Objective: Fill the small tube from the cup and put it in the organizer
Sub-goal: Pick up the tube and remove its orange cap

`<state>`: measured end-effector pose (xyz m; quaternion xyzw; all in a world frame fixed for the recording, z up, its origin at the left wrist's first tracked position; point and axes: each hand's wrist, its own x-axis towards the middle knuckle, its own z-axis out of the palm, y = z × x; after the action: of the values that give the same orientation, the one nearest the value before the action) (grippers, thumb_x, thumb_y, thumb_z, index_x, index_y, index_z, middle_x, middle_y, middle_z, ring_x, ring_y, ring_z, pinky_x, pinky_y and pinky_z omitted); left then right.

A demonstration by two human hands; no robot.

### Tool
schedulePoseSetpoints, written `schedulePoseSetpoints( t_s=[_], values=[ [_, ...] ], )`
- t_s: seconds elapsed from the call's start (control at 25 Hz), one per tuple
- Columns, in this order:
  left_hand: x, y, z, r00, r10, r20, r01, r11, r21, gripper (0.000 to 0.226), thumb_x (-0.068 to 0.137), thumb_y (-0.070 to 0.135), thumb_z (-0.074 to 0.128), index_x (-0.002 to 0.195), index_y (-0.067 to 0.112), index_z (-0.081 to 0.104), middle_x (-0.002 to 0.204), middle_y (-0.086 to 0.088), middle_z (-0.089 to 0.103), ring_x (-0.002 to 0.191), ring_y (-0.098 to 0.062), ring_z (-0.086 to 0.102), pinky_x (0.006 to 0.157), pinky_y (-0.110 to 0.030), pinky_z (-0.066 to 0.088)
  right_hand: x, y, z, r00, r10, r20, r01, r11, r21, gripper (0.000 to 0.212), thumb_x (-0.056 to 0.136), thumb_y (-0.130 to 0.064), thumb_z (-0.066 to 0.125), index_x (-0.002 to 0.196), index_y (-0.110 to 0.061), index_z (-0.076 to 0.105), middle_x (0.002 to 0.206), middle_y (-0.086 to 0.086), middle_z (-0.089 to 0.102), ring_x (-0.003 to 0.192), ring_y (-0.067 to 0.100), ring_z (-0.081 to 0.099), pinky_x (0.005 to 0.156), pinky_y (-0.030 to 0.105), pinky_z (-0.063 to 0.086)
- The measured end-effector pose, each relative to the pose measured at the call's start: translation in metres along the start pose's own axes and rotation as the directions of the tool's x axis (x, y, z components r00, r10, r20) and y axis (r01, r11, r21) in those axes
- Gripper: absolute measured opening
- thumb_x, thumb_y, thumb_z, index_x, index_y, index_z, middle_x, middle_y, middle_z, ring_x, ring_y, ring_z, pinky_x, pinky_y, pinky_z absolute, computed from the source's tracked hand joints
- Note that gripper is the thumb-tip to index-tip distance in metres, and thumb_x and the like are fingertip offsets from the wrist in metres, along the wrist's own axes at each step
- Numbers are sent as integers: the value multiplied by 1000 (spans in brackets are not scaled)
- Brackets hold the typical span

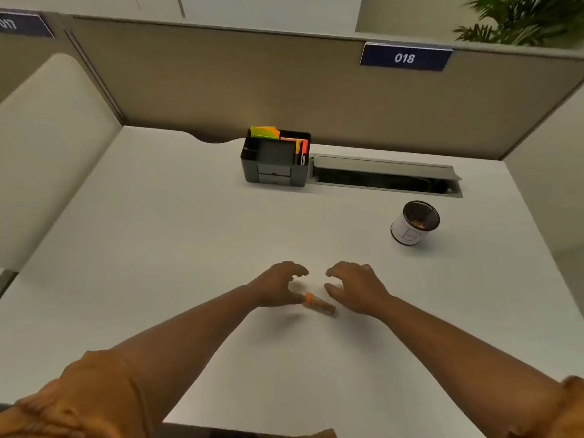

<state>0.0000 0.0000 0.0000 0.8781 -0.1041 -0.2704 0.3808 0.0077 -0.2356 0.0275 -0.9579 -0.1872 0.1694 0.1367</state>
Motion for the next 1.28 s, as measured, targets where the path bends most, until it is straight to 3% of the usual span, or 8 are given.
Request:
schedulePoseSetpoints(
  t_s=[0.12, 0.2, 0.32, 0.44, 0.56, 0.72, 1.04, 1.28],
  values=[
    [11, -5, 20, 1000, 0, 26, -2, 999, 54, 69, 74, 32, 85, 136, 24, 56, 132, 4, 56, 112, -10, 55, 89, -16, 42, -4, 6, 21, 980, 6, 199, -32, 992, 125, 47, 83, -71, 53, 89, -25, 62, 100, -11, 62, 89, 19, 60, 80, 39, 47],
    [14, -8, 32, 999, 44, 31, -48, 990, 131, 61, 74, 24, 84, 131, 18, 61, 125, 0, 58, 113, -14, 56, 94, -22, 41, -6, 8, 32, 971, -6, 238, -31, 988, 150, 41, 79, -62, 62, 76, -22, 52, 88, -7, 52, 77, 21, 56, 69, 38, 47],
    [18, -8, 40, 994, 108, -17, -104, 982, 155, 32, 78, 19, 78, 110, 17, 72, 113, -2, 62, 100, -15, 57, 86, -22, 39, -6, 7, 42, 973, -34, 230, -8, 984, 179, 25, 81, -43, 65, 80, -20, 57, 88, -4, 51, 76, 21, 56, 68, 38, 49],
    [20, -6, 36, 997, 41, -60, -36, 996, 84, 20, 81, 16, 76, 101, 19, 75, 104, 1, 69, 90, -12, 59, 80, -23, 42, -5, 4, 50, 986, -13, 169, -33, 962, 269, 13, 88, -35, 60, 88, -22, 63, 85, -5, 55, 76, 20, 57, 66, 35, 47],
    [23, 4, 16, 995, -21, -102, 8, 992, -127, 24, 78, 13, 81, 101, 20, 76, 95, 5, 76, 88, -12, 70, 79, -21, 54, -1, 5, 41, 995, 43, 92, -78, 905, 419, 8, 90, -31, 62, 95, -25, 64, 83, -5, 64, 75, 18, 60, 67, 33, 48],
    [31, 20, -8, 992, -25, -125, -18, 943, -332, 29, 76, 7, 84, 103, 17, 76, 88, 9, 78, 82, -3, 74, 72, -11, 54, 7, 4, 26, 996, 89, -2, -73, 831, 551, 17, 92, -28, 64, 109, -26, 67, 93, -3, 69, 81, 16, 62, 72, 30, 49],
    [37, 26, -21, 998, 14, -65, -34, 947, -319, 26, 78, 9, 84, 103, 14, 77, 95, -1, 80, 88, -13, 76, 84, -23, 60, 12, 4, 20, 997, 69, -36, -36, 814, 580, 15, 94, -19, 65, 107, -20, 74, 82, -7, 68, 74, 12, 59, 68, 24, 44],
    [40, 31, -16, 988, -68, -141, 13, 932, -362, 31, 72, 13, 89, 101, 15, 78, 92, -2, 80, 89, -17, 76, 88, -33, 61, 16, 8, 14, 991, 121, -58, -67, 821, 567, 17, 93, -17, 66, 108, -17, 75, 86, 0, 71, 78, 22, 62, 72, 32, 48]
  ],
)
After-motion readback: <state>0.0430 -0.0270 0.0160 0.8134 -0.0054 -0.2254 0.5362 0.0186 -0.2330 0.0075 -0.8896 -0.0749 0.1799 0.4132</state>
